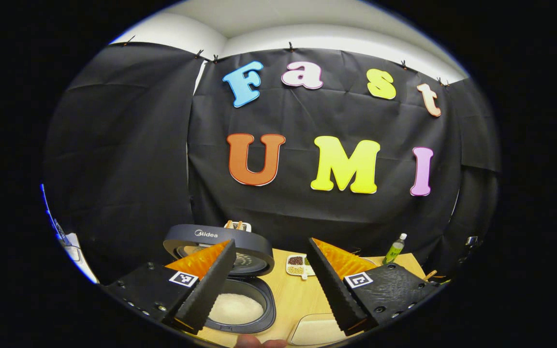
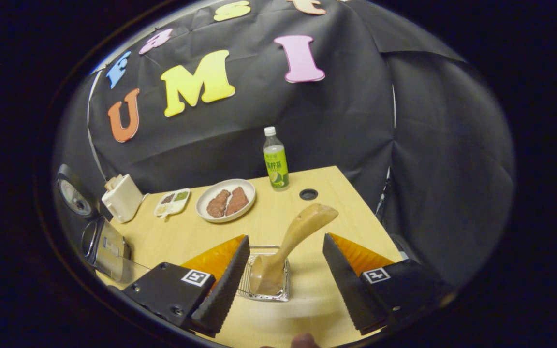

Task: Close the left gripper, press the button to open the rice cooker; take a wooden spoon from the chopstick holder with the right hand, scoop a spoonful of rice and pour it into the rice cooker, then put the wooden spoon back into the chopstick holder.

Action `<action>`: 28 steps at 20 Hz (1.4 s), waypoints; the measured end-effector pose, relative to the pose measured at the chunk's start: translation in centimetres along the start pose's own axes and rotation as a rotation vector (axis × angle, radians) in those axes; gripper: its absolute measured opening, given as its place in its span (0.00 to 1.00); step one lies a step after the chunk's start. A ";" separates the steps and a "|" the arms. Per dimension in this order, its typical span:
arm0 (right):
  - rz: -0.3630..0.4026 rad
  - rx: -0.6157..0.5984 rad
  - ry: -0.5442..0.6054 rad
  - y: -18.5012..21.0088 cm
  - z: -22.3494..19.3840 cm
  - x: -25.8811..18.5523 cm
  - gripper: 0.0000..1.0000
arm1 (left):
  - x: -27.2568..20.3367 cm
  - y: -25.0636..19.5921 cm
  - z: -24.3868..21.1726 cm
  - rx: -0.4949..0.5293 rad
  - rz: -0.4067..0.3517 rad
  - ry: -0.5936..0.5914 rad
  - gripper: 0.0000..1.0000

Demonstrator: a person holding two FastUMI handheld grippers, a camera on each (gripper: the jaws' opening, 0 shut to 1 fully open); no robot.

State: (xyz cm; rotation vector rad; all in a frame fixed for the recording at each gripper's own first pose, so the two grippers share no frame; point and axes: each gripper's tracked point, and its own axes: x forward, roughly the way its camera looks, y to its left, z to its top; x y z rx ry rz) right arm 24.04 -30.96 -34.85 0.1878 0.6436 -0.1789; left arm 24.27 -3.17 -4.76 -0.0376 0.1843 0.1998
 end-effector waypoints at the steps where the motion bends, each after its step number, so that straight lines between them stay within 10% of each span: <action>1: 0.011 0.006 0.019 0.0 -0.4 1.0 0.99 | 0.0 -0.1 -0.2 0.007 0.008 0.005 0.95; 4: 0.030 0.027 0.060 0.0 -1.4 3.1 0.77 | 0.3 -0.2 -0.5 0.020 0.019 0.020 0.95; 5: 0.029 0.029 0.064 -0.1 -1.5 3.6 0.84 | 0.4 -0.1 -0.8 0.023 0.023 0.026 0.95; 6: 0.024 0.027 0.069 -0.2 -1.7 3.8 0.66 | 0.4 0.0 -0.9 0.026 0.026 0.029 0.95; 14: 0.053 0.053 0.073 2.0 -1.2 2.6 0.15 | -0.9 1.8 -1.7 0.014 0.040 0.046 0.95; 22: -0.047 -0.003 -0.051 3.9 4.2 -3.0 0.10 | -4.7 5.6 -1.2 0.018 0.033 -0.018 0.95; 28: 0.036 -0.100 -0.121 14.1 6.2 -10.1 0.09 | -8.6 8.6 -2.0 -0.029 -0.010 -0.027 0.94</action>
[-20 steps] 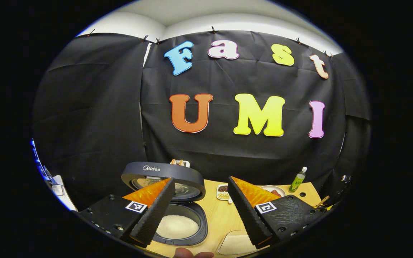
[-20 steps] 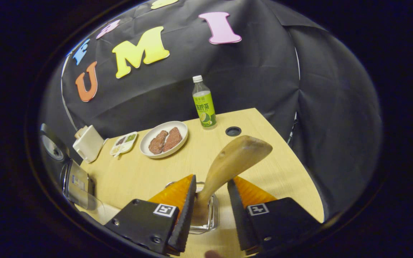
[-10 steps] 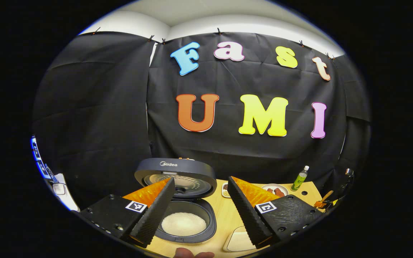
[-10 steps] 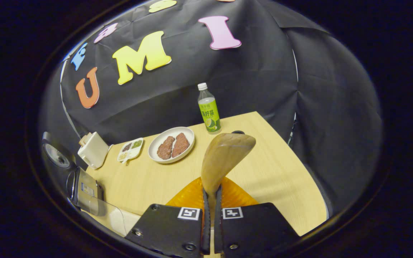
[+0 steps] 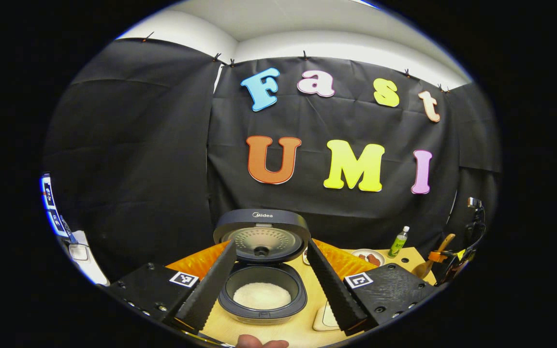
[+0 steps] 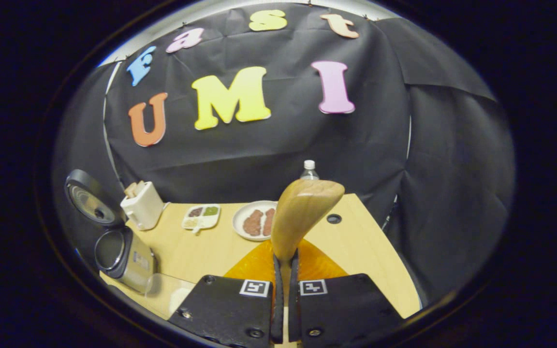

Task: Close the left gripper, press the button to open the rice cooker; take a wooden spoon from the chopstick holder with the right hand, scoop a spoonful of rice and pour it into the rice cooker, then put the wooden spoon back into the chopstick holder.

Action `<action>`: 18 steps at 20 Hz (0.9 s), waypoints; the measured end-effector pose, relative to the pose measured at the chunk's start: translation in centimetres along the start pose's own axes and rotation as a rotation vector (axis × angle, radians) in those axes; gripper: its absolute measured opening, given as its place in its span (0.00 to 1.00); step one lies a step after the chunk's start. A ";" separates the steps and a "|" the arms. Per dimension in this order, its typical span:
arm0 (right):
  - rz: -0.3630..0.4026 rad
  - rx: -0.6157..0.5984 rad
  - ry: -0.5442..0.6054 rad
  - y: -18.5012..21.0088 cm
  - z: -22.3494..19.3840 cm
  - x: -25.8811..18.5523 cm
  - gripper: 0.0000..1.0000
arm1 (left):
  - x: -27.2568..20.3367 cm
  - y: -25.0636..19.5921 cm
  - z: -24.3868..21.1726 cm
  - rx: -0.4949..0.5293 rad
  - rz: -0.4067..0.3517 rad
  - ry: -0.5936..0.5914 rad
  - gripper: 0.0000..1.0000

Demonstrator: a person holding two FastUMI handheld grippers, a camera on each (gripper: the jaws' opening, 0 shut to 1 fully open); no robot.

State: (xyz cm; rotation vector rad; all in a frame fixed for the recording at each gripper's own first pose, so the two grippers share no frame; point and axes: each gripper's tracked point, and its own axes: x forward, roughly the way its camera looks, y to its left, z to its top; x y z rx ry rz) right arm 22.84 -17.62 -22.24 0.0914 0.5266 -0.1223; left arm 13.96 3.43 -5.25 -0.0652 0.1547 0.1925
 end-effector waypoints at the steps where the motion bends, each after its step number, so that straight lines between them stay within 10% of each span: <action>1: 0.028 0.003 -0.002 2.0 0.1 -0.9 0.09 | -0.5 0.6 0.1 -0.002 -0.009 -0.002 0.94; 9: 0.162 -0.093 0.054 13.4 -5.4 -4.4 0.10 | -4.3 5.6 0.1 0.003 -0.009 -0.018 0.95; 18: -0.022 -0.480 0.120 13.8 -16.5 -1.0 0.09 | -5.7 8.5 -1.6 0.042 0.017 0.036 0.95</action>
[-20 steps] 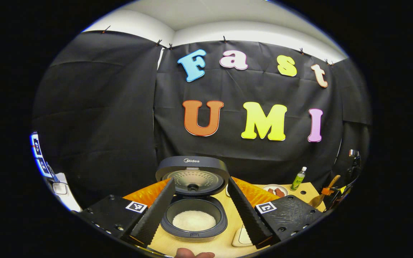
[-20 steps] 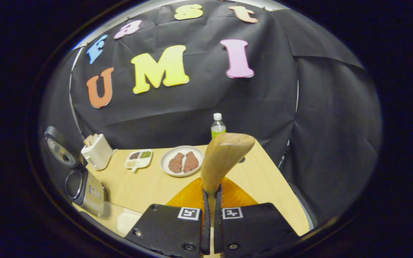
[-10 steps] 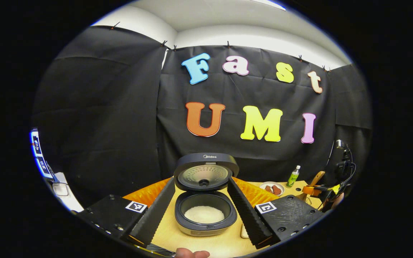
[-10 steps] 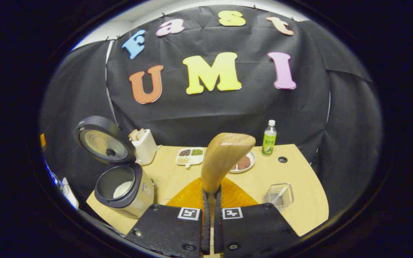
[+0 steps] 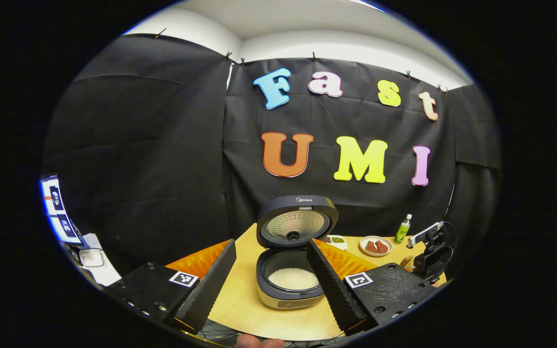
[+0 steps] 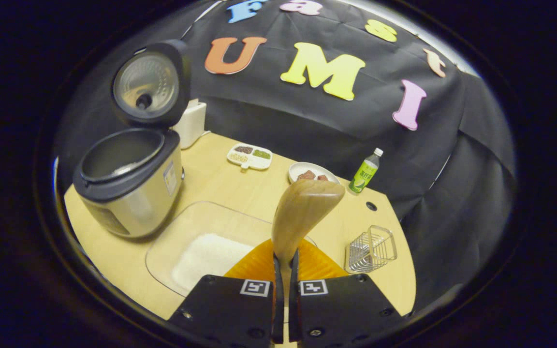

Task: Close the left gripper, press the button to open the rice cooker; take a wooden spoon from the chopstick holder with the right hand, scoop a spoonful of rice and pour it into the rice cooker, then put the wooden spoon back into the chopstick holder.

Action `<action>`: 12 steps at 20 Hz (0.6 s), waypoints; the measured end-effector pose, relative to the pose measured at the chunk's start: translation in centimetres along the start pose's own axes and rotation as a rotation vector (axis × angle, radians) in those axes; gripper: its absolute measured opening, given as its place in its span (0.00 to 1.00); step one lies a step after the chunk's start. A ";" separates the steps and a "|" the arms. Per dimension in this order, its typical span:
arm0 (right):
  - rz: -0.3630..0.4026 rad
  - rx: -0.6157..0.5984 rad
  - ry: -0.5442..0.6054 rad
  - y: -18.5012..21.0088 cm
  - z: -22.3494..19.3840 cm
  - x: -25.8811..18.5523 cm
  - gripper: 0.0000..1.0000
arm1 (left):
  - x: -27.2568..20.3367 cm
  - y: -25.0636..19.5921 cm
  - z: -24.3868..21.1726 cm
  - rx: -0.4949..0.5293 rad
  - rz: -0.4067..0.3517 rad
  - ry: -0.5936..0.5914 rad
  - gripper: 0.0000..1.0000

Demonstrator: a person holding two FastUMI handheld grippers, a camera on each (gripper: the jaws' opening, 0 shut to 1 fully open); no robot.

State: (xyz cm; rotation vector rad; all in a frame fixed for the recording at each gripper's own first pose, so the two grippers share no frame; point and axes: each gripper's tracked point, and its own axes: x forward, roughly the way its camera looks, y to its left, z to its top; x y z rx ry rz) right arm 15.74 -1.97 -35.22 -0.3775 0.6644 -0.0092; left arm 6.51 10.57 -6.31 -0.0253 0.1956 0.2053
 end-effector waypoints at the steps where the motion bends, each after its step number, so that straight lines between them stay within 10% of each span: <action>1: -0.002 -0.017 0.007 0.6 -0.7 0.3 0.09 | -0.1 0.0 0.0 0.008 -0.001 0.004 0.95; 12: 0.152 0.259 0.057 7.0 -0.9 1.5 0.09 | -0.4 0.3 -2.1 0.036 0.027 0.089 0.95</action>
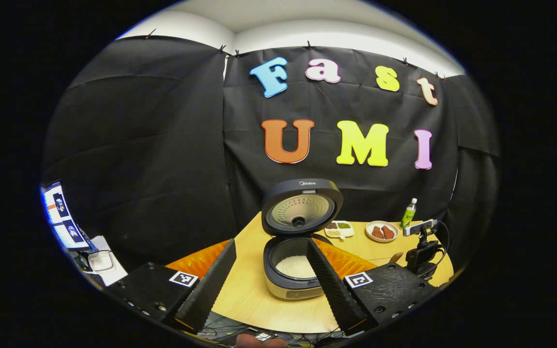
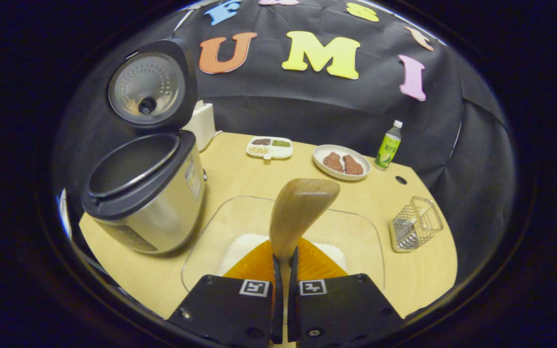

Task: Close the left gripper, press the button to open the rice cooker; take a wooden spoon from the chopstick holder with the right hand, scoop a spoonful of rice and pour it into the rice cooker, then put the wooden spoon back into the chopstick holder.

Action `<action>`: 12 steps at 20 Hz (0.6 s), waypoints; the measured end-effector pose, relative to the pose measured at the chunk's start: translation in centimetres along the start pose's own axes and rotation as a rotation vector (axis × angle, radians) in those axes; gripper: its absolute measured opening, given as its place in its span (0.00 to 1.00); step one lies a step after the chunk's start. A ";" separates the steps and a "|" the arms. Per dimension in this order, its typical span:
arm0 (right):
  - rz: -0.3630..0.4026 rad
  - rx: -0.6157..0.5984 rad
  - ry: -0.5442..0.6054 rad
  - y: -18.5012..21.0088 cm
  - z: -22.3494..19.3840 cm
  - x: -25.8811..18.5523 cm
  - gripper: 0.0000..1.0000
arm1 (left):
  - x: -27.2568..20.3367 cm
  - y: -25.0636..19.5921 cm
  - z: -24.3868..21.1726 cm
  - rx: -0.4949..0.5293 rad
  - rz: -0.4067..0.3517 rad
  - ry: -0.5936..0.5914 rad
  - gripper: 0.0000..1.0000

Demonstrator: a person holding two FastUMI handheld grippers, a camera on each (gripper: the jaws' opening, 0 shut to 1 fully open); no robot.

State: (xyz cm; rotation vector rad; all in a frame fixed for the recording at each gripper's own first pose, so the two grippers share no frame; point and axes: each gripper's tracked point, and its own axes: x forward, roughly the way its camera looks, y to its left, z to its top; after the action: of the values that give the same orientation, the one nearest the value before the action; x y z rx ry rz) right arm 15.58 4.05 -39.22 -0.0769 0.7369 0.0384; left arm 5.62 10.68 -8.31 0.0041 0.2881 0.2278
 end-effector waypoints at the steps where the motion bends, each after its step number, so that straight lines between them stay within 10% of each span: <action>1: 0.027 0.029 0.007 0.6 0.1 0.1 0.09 | 0.0 0.0 -0.2 0.000 0.005 0.006 0.95; 12: 0.263 0.558 0.141 1.2 0.6 1.2 0.09 | 0.5 -1.3 -0.3 -0.012 0.028 0.015 0.95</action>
State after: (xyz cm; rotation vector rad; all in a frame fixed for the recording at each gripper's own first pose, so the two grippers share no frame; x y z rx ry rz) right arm 16.78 5.27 -39.68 0.5554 0.8722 0.0772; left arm 6.25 9.50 -8.78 -0.0054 0.3014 0.2576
